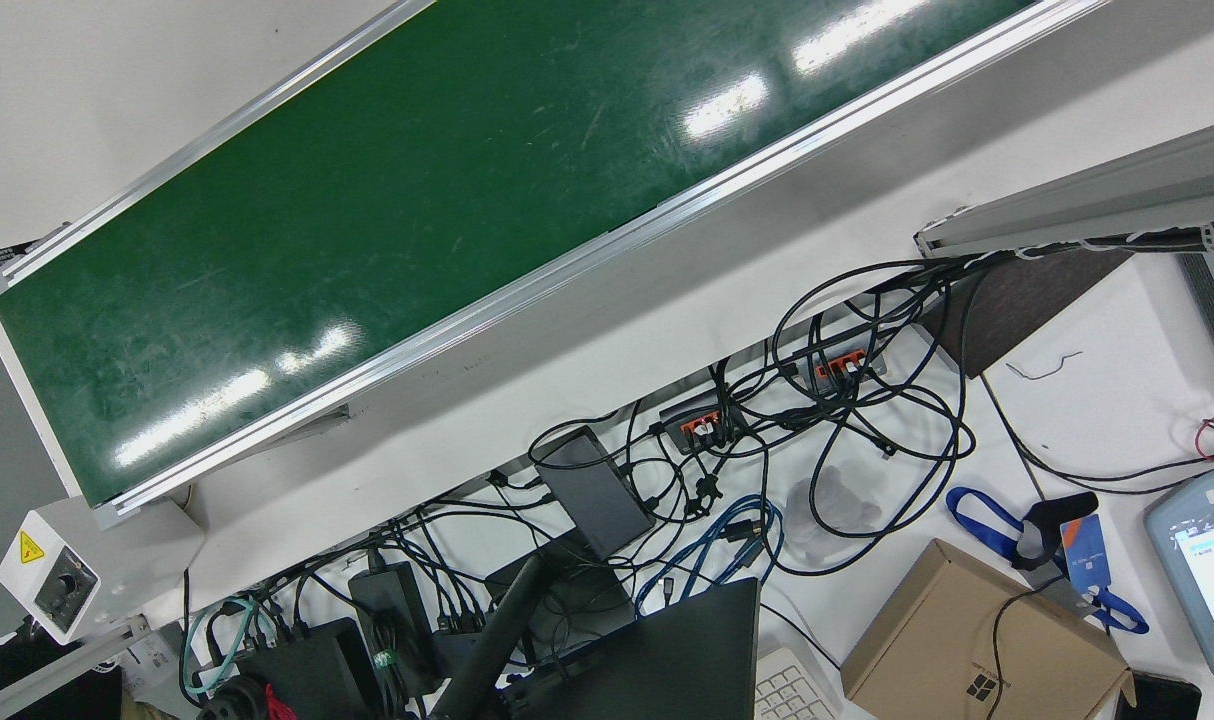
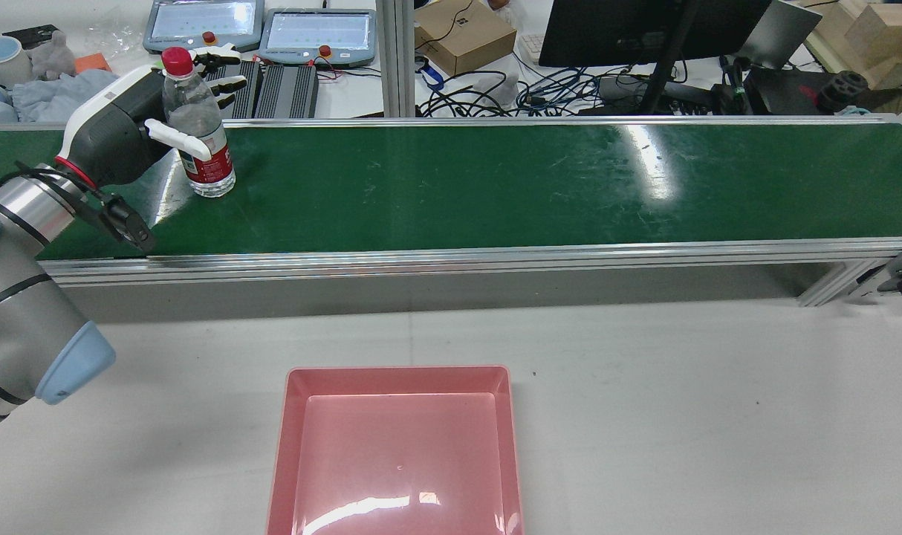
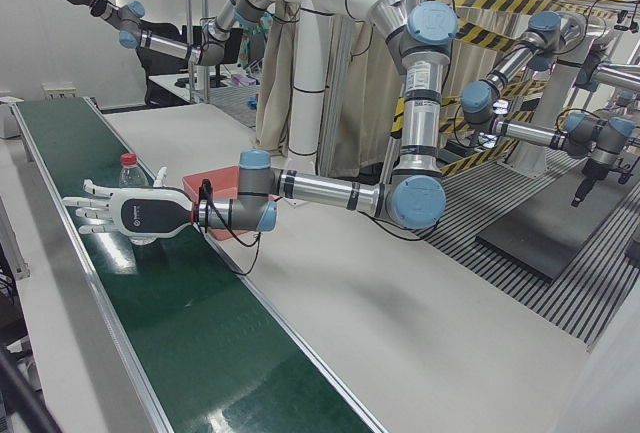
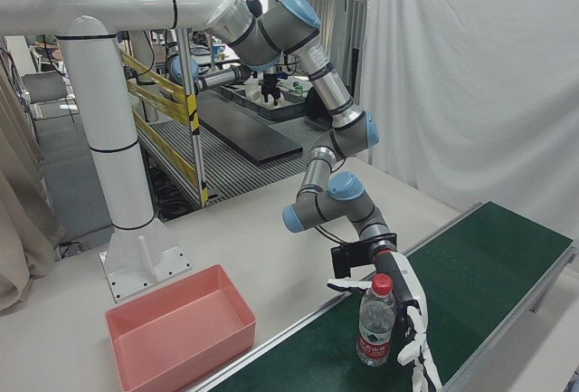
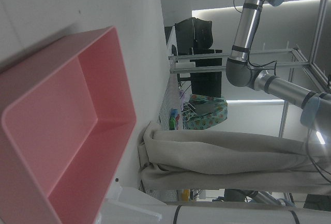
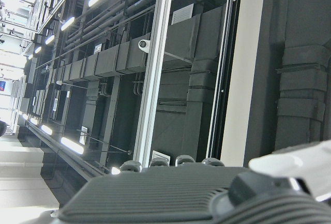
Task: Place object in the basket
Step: 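Close the left hand fingers around the clear bottle's body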
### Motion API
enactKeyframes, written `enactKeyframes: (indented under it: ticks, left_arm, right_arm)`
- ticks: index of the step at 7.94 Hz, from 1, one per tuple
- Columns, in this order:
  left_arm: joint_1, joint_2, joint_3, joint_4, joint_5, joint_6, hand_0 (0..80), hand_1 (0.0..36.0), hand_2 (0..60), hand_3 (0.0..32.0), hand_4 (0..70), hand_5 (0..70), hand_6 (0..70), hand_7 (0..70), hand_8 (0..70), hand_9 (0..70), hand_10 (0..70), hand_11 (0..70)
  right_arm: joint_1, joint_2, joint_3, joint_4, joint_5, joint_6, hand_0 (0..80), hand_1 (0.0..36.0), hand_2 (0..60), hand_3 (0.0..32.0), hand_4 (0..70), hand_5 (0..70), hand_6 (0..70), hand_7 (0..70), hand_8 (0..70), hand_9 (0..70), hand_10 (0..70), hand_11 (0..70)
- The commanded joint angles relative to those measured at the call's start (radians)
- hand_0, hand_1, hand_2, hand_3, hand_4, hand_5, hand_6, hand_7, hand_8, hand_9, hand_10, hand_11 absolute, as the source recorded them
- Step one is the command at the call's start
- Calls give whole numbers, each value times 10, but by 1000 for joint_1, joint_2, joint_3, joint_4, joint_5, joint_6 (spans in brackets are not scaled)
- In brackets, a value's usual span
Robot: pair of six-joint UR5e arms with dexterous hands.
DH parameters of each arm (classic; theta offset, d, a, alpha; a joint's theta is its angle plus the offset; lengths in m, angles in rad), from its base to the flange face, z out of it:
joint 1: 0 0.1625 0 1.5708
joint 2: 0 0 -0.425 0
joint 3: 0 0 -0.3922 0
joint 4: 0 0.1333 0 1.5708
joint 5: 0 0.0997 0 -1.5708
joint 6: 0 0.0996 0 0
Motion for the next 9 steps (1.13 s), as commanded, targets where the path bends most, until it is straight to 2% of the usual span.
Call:
enactKeyframes:
  ticks: [1, 2, 3, 4, 5, 7, 8, 9]
  left_arm:
    - [-7, -2, 30, 45, -1, 6, 685, 217, 44, 0, 182, 700, 212, 411, 348, 473, 390, 571]
    - [-16, -5, 22, 51, -1, 21, 800, 337, 426, 0, 359, 700, 556, 700, 700, 700, 700, 700]
    - [-19, -12, 12, 52, 0, 23, 800, 360, 600, 0, 593, 700, 700, 700, 700, 700, 700, 700]
    - [-21, -26, 2, 58, 10, 22, 800, 358, 600, 0, 632, 700, 700, 700, 700, 700, 700, 700]
    - [-23, -45, -21, 80, 52, 20, 800, 332, 534, 0, 672, 700, 700, 700, 700, 700, 700, 700]
    - [-4, -42, -201, 204, 66, 31, 800, 312, 358, 0, 521, 700, 700, 700, 700, 700, 700, 700]
    - [7, -40, -282, 257, 68, 67, 800, 308, 302, 0, 484, 700, 700, 700, 700, 700, 700, 700]
    - [61, -37, -400, 340, 66, 95, 800, 307, 260, 0, 447, 700, 700, 700, 700, 700, 700, 700]
  right_arm:
    - [0, 0, 2, 0, 0, 0, 0, 0, 0, 0, 0, 0, 0, 0, 0, 0, 0, 0]
    - [0, 0, 2, 0, 0, 0, 0, 0, 0, 0, 0, 0, 0, 0, 0, 0, 0, 0]
    - [0, 0, 2, 0, 0, 0, 0, 0, 0, 0, 0, 0, 0, 0, 0, 0, 0, 0]
    - [0, 0, 2, 0, 0, 0, 0, 0, 0, 0, 0, 0, 0, 0, 0, 0, 0, 0]
    - [0, 0, 2, 0, 0, 0, 0, 0, 0, 0, 0, 0, 0, 0, 0, 0, 0, 0]
    - [0, 0, 2, 0, 0, 0, 0, 0, 0, 0, 0, 0, 0, 0, 0, 0, 0, 0]
    - [0, 0, 2, 0, 0, 0, 0, 0, 0, 0, 0, 0, 0, 0, 0, 0, 0, 0]
    - [0, 0, 2, 0, 0, 0, 0, 0, 0, 0, 0, 0, 0, 0, 0, 0, 0, 0]
